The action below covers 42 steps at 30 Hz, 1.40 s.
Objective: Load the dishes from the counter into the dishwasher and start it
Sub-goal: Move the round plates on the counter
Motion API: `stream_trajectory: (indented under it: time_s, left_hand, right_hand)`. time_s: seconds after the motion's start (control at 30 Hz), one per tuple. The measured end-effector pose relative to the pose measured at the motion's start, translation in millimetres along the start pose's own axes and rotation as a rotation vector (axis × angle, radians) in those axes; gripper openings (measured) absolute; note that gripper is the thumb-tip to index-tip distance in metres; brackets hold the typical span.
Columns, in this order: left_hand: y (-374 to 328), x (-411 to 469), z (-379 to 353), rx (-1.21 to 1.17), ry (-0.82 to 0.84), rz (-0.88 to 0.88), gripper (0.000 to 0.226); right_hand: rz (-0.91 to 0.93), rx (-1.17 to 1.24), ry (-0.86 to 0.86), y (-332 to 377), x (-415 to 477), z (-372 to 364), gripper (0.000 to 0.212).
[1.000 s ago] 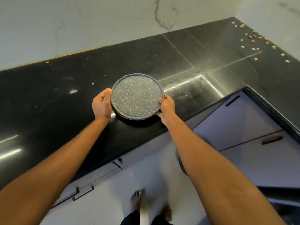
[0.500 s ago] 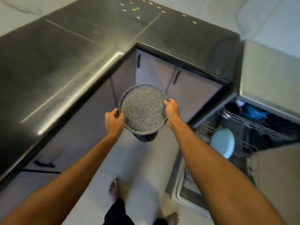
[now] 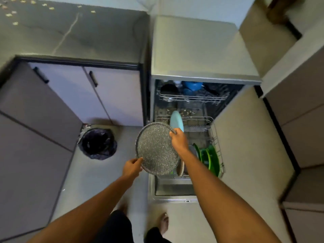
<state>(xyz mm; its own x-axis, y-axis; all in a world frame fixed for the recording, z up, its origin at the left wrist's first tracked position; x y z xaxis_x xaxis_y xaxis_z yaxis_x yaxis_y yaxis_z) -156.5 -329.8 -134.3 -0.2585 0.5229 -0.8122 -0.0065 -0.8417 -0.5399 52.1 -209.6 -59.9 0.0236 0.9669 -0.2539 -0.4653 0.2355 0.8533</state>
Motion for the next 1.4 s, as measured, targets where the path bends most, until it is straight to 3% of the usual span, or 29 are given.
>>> stream_trajectory:
  time_s: [0.2, 0.33, 0.57, 0.67, 0.9, 1.13, 1.27, 1.4]
  left_hand:
    - [-42.3, 23.1, -75.4, 0.497, 0.106, -0.071, 0.043]
    - [-72.3, 47.7, -119.4, 0.766, 0.107, -0.157, 0.034]
    - [-144.1, 124.5, -181.8, 0.919, 0.212, -0.25, 0.03]
    - [-182.9, 151.1, -202.3, 0.99, 0.247, -0.328, 0.008]
    - [-252.7, 232.1, -263.5, 1.017, 0.23, -0.49, 0.019]
    - [-272.4, 287.2, -349.9, 1.196, 0.265, -0.693, 0.026]
    - [-274.0, 331.5, -388.5, 1.314, 0.244, -0.709, 0.034]
    - [-276.6, 381.0, -415.8, 1.5, 0.181, -0.594, 0.054]
  right_hand:
    - [-0.091, -0.055, -0.179, -64.6, 3.6, 77.6, 0.011]
    - [-0.177, -0.12, -0.303, -104.1, 23.2, 108.6, 0.018]
    - [-0.33, -0.146, -0.489, -157.4, 97.3, 137.7, 0.021]
    - [-0.34, -0.116, -0.544, -170.1, 137.1, 147.6, 0.018]
    - [-0.268, -0.071, -0.639, -225.8, 217.6, 152.8, 0.02]
    - [-0.254, -0.002, -0.659, -309.6, 267.2, 149.3, 0.017]
    - [-0.267, 0.004, -0.651, -350.4, 277.2, 141.7, 0.017]
    - [-0.219, -0.021, -0.651, -376.5, 279.7, 142.2, 0.023]
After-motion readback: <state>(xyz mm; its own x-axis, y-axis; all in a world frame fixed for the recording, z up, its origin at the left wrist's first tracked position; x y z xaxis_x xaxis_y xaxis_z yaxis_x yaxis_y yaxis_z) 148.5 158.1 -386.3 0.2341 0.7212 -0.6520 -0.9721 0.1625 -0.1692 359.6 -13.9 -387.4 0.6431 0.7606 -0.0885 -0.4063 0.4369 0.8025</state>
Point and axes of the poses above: each hand's wrist, its own x-axis towards the middle knuckle, its own z-axis out of the back of the hand, y = z × x, the point moved 6 cm from there along x, towards the middle knuckle, and after that the axes turned 13 degrees about z, right-handed, at the moved point
